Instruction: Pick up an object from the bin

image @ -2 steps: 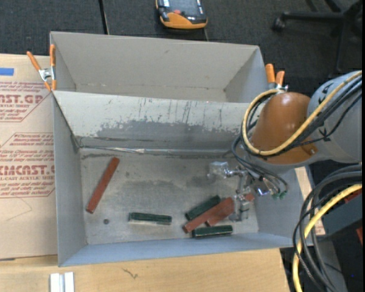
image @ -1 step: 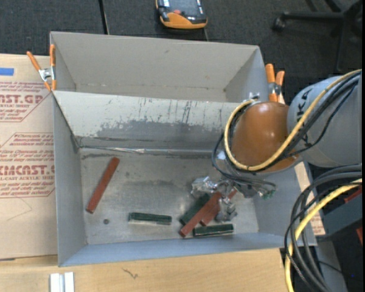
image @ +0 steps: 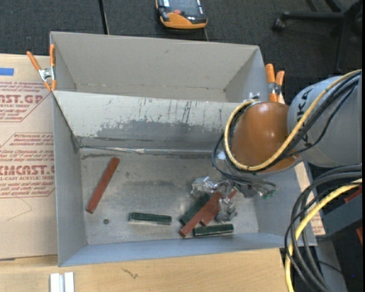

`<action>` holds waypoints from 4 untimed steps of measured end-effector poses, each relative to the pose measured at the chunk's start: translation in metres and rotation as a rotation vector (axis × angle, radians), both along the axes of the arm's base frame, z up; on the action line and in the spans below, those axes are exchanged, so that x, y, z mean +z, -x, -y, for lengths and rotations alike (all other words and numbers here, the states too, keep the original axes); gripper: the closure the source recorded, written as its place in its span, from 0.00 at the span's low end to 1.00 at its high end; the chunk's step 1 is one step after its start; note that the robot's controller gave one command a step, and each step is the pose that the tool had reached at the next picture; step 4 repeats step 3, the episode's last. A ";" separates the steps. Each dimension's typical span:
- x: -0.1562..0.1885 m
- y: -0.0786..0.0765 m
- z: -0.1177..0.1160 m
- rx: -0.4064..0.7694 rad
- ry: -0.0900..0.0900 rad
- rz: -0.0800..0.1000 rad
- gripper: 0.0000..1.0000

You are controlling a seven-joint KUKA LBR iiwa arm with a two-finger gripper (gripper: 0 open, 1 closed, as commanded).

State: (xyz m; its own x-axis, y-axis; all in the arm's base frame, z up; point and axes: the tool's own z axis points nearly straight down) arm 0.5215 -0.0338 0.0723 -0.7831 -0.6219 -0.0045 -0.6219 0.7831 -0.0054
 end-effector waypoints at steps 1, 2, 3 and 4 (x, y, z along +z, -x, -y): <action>0.003 0.001 0.000 0.000 -0.001 -0.002 1.00; 0.014 0.003 -0.001 0.000 -0.002 -0.011 1.00; 0.037 0.004 -0.002 0.000 -0.003 -0.015 1.00; 0.037 0.004 -0.002 0.000 -0.003 -0.015 1.00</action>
Offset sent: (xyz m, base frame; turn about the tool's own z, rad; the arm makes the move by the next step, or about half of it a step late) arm -0.0001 0.0001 0.1011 0.0000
